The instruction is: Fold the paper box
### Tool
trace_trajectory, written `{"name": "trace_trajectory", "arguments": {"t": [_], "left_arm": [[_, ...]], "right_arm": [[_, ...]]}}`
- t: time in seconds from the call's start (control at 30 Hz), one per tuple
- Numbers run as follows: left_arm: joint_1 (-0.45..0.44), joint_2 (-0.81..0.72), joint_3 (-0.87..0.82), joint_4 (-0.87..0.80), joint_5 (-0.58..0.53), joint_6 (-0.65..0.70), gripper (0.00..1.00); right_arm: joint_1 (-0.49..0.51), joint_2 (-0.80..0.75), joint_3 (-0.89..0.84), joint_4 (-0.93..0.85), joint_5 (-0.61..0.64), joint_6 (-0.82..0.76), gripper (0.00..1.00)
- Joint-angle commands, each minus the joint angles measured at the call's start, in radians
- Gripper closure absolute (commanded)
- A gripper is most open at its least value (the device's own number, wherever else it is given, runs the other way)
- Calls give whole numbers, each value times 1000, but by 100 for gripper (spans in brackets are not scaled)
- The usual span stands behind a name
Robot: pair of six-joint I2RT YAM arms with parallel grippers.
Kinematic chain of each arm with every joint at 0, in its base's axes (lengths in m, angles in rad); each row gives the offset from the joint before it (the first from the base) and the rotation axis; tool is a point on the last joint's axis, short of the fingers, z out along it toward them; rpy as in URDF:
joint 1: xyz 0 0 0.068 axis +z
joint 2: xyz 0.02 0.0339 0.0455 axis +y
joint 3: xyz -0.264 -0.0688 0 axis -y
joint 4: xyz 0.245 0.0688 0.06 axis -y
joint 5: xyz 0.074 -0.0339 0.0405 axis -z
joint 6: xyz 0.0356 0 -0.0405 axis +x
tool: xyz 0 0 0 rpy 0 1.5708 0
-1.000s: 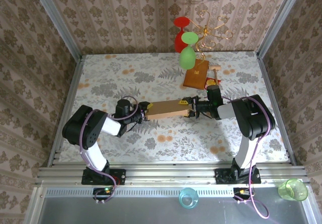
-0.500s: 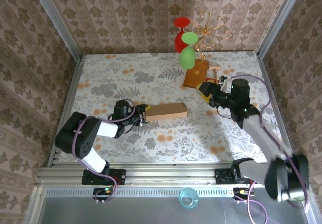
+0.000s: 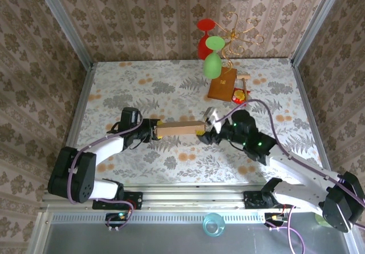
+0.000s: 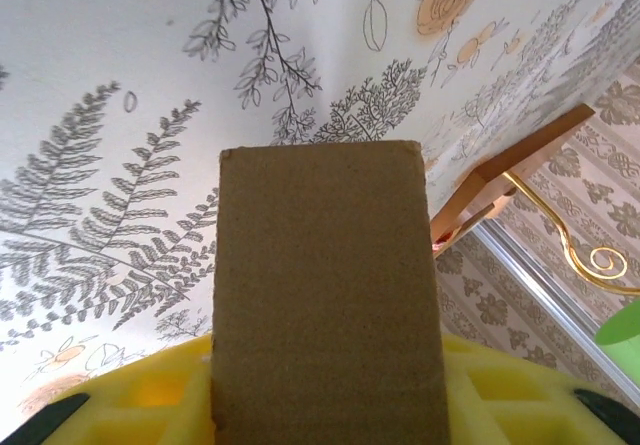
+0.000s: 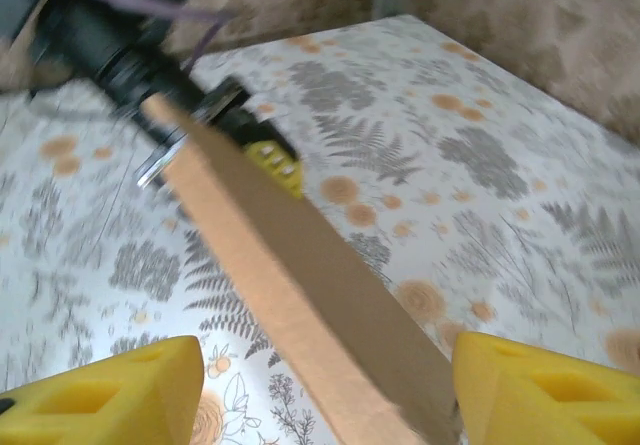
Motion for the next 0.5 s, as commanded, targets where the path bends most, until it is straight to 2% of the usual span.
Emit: {"name": "trace_trajectory", "arguments": {"t": [0.0, 0.07, 0.17, 0.37, 0.47], "left_arm": [[29, -6, 21, -245, -38, 59, 85], [51, 0, 38, -292, -33, 73, 85], [84, 20, 34, -306, -15, 57, 85], [129, 93, 21, -284, 17, 14, 84], [169, 152, 42, -299, 50, 28, 85]], "right_arm": [[83, 30, 39, -51, 121, -395, 29], [96, 67, 71, -81, 154, -464, 27], [81, 105, 116, -83, 179, -479, 27], [59, 154, 143, -57, 189, -437, 32], [11, 146, 148, -74, 154, -373, 35]]}}
